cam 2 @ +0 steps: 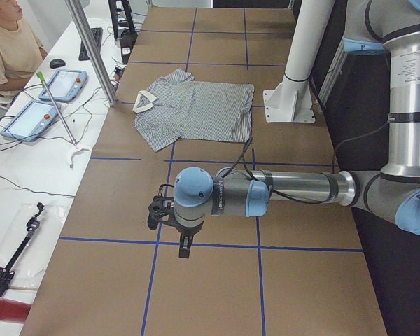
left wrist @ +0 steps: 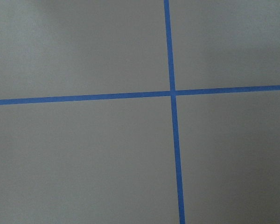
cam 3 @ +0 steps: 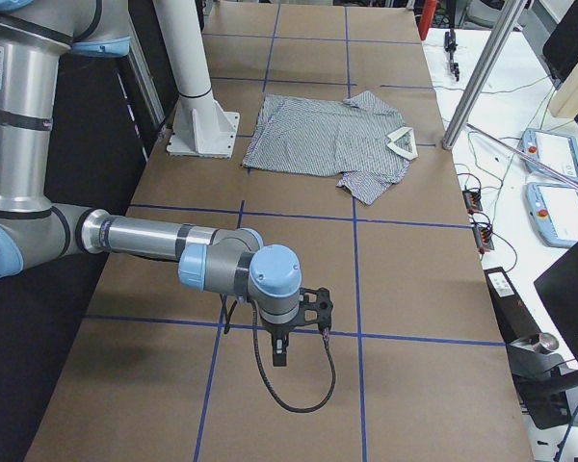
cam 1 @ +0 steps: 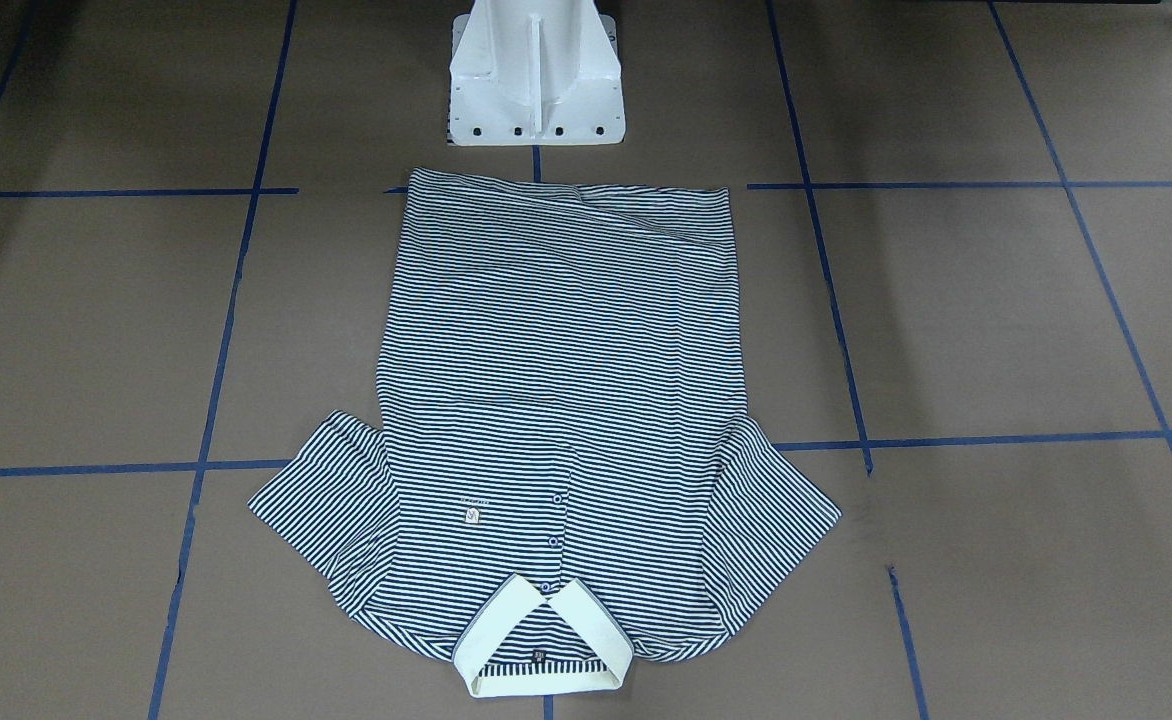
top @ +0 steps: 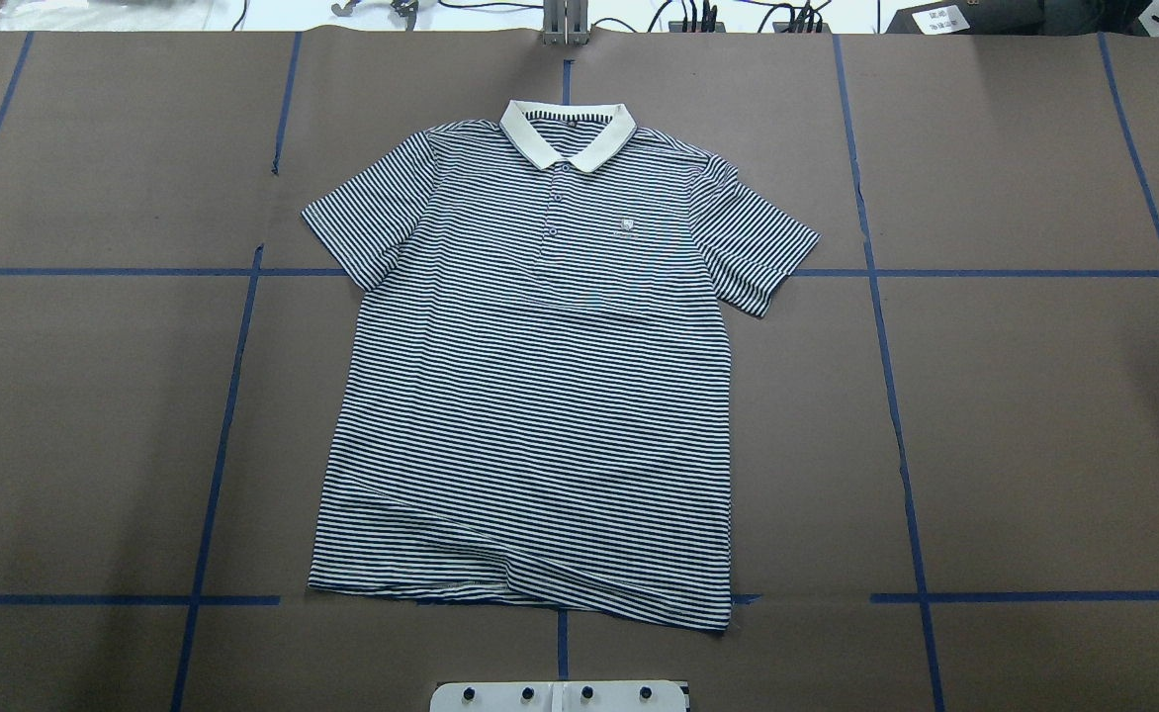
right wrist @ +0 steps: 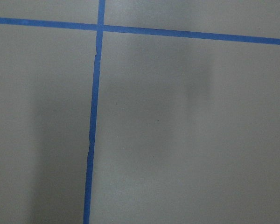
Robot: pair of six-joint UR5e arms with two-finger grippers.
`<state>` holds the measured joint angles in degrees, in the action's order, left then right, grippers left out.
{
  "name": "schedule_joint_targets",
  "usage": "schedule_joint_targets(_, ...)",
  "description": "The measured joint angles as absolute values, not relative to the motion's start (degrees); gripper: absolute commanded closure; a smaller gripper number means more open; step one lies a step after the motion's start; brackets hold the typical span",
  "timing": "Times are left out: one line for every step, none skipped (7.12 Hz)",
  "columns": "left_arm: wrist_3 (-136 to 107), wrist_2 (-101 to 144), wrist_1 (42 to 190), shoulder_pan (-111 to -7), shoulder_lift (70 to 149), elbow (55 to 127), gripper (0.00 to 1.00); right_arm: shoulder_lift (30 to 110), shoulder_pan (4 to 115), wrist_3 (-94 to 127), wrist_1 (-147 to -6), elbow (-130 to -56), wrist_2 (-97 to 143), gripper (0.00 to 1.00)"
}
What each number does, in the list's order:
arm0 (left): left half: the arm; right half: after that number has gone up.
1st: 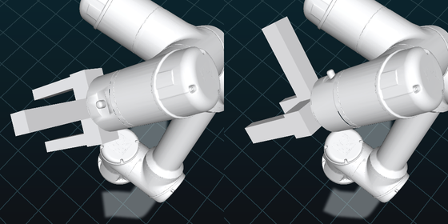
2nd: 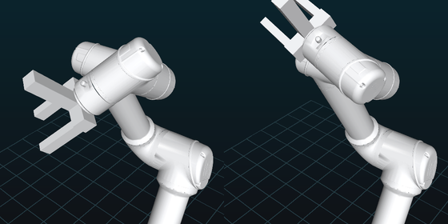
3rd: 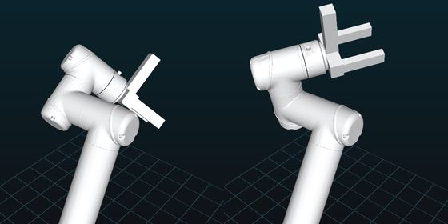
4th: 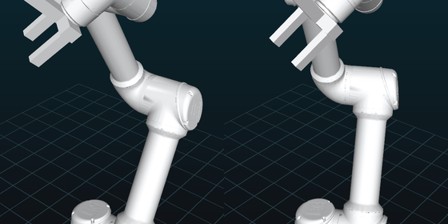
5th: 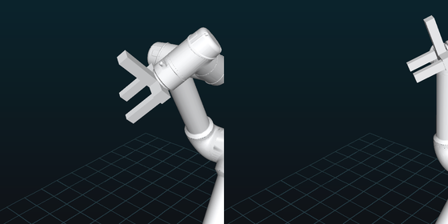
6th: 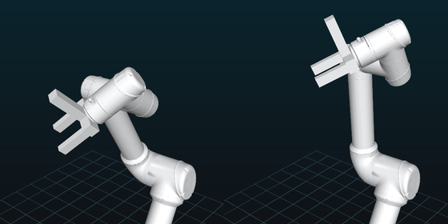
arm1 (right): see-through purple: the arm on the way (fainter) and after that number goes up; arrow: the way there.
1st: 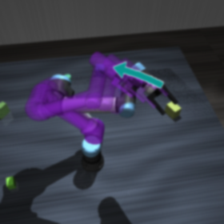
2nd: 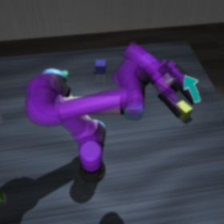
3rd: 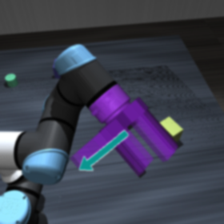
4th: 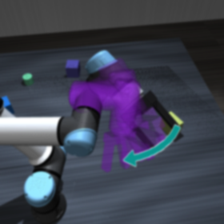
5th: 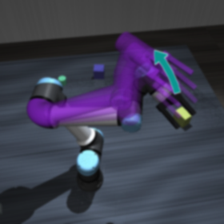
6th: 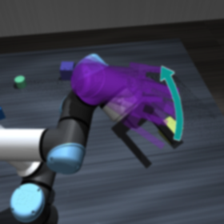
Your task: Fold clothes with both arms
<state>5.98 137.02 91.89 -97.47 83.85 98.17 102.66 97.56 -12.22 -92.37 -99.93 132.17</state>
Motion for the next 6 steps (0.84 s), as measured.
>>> schedule_joint_targets(6.1, 137.0, 92.0, -97.3, 83.8, 98.2, 0.0, 102.7, 97.6, -12.2, -92.4, -99.9, 132.2, 0.0)
schedule_joint_targets(6.5, 137.0, 92.6, -96.8, 83.7, 98.2, 0.0, 102.7, 97.6, -12.2, -92.4, -99.9, 132.2, 0.0)
schedule_joint_targets(7.1, 137.0, 93.5, -96.4, 83.7, 98.2, 0.0, 102.7, 97.6, -12.2, -92.4, -100.0, 132.2, 0.0)
schedule_joint_targets(7.4, 137.0, 94.0, -95.9, 83.6, 98.0, 0.0, 102.6, 97.3, -12.2, -92.3, -100.1, 132.2, 0.0)
schedule_joint_targets(7.4, 136.8, 94.2, -94.6, 83.6, 97.7, 0.0, 102.3, 95.9, -12.1, -91.3, -100.8, 132.3, 0.0)
schedule_joint_targets(7.3, 136.8, 94.4, -93.1, 83.7, 97.6, 0.0, 101.9, 94.1, -11.7, -88.1, -101.6, 132.2, 0.0)
